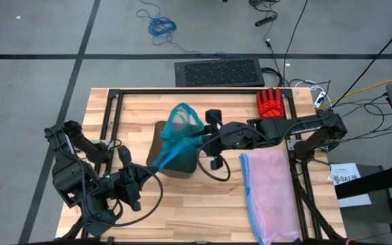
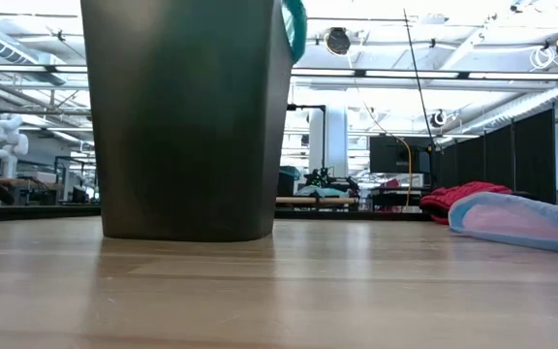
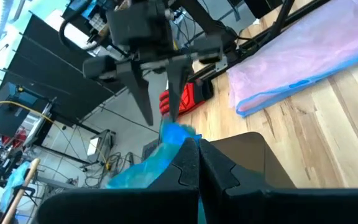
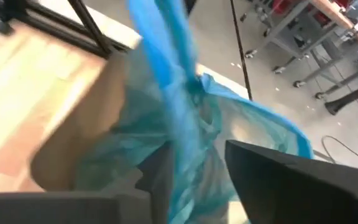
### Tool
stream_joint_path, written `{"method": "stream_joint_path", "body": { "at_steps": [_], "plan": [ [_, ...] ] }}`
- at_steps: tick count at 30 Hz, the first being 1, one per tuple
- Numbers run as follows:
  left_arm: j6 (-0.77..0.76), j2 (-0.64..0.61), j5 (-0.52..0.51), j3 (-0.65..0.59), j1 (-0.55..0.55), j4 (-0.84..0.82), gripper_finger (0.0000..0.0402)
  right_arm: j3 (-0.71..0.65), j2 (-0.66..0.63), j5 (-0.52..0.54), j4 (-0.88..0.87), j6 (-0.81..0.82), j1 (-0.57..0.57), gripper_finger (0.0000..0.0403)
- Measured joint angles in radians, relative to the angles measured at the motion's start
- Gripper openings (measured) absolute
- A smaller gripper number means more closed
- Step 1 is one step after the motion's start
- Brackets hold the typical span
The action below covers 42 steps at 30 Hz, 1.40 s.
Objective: Place trash/remove bag and relplace
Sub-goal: Close the blue trash bag
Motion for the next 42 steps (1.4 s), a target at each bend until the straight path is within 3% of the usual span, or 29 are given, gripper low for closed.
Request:
{"method": "stream_joint_path", "body": {
  "at_steps": [3, 6, 11, 14, 18, 22, 28, 34, 42],
  "plan": [
    [-0.006, 0.000, 0.000, 0.000, 0.015, 0.000, 0.0000, 0.000, 0.001, -0.012, -0.002, 0.006, 0.003, 0.0111],
    [-0.013, 0.000, 0.008, 0.000, 0.024, 0.000, 0.0000, 0.000, 0.001, -0.011, -0.002, 0.004, 0.002, 0.0115],
    [-0.028, 0.000, 0.033, 0.000, 0.023, -0.006, 0.0000, 0.000, -0.011, 0.085, -0.045, -0.022, -0.006, 0.0159],
    [-0.043, 0.000, 0.046, 0.000, 0.013, -0.005, 0.0000, 0.000, -0.011, 0.067, -0.127, -0.004, -0.062, 0.0188],
    [-0.052, 0.000, 0.082, 0.000, 0.009, 0.002, 0.0003, -0.001, 0.006, -0.088, -0.247, 0.025, -0.171, 0.0206],
    [-0.054, 0.001, 0.126, 0.000, 0.018, 0.015, 0.0032, -0.001, 0.008, -0.289, -0.263, 0.040, -0.292, 0.0207],
    [-0.049, 0.001, 0.136, 0.000, 0.018, 0.058, 0.0102, -0.001, 0.013, -0.558, -0.136, 0.061, -0.479, 0.0208],
    [-0.051, 0.001, 0.123, 0.000, 0.018, 0.058, 0.0152, -0.001, 0.089, -0.855, 0.034, 0.215, -0.628, 0.0208],
    [-0.051, 0.002, 0.108, 0.000, 0.019, 0.057, 0.0162, -0.001, 0.223, -0.873, 0.104, 0.289, -0.635, 0.0201]
  ]
}}
